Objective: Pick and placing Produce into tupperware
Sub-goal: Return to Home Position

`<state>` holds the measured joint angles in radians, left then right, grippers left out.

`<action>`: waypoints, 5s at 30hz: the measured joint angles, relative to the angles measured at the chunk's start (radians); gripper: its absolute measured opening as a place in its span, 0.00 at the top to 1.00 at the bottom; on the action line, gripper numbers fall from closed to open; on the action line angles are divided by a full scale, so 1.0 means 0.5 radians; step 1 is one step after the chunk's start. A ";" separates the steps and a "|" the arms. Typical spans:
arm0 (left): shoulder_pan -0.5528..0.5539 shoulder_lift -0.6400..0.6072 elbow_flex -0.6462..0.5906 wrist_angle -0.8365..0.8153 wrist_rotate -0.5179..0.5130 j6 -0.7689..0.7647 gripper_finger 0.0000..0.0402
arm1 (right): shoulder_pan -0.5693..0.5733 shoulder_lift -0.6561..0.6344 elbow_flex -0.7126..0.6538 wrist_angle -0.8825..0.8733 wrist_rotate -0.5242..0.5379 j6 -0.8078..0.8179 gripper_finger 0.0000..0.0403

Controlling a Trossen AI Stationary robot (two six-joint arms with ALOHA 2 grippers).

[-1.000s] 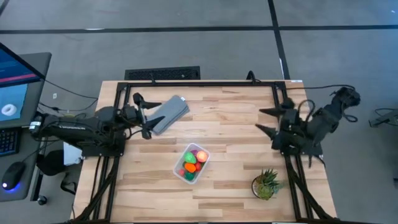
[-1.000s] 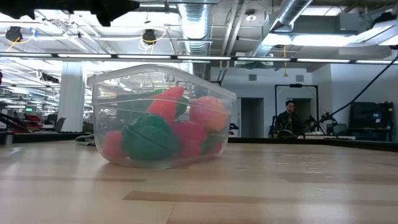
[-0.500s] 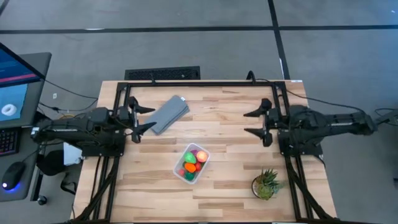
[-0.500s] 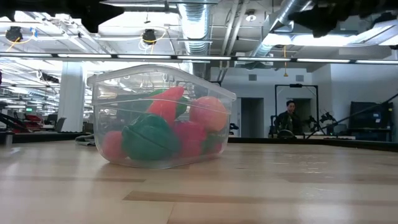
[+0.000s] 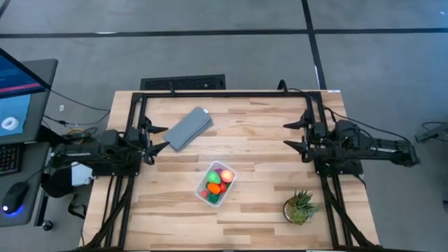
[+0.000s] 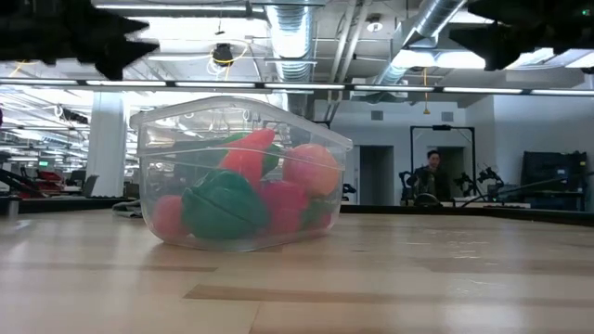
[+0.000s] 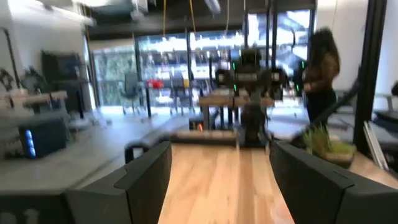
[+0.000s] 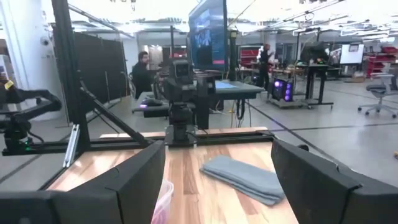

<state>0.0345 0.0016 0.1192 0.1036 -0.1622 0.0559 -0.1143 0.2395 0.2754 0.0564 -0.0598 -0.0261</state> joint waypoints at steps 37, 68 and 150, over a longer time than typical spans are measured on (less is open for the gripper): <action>0.000 0.004 -0.217 0.021 0.208 -0.053 0.35 | 0.004 -0.476 -0.538 -0.038 -0.171 0.114 0.21; 0.000 0.005 -0.224 -0.125 0.196 -0.035 0.35 | 0.111 -0.174 -0.540 -0.082 0.071 -0.015 0.21; -0.001 0.005 -0.225 -0.126 0.197 -0.010 0.35 | 0.111 -0.175 -0.541 -0.081 0.069 -0.016 0.21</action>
<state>0.0341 0.0040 0.0067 0.0406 -0.0635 0.0510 -0.0589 0.1521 0.0048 0.0157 -0.0252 -0.0341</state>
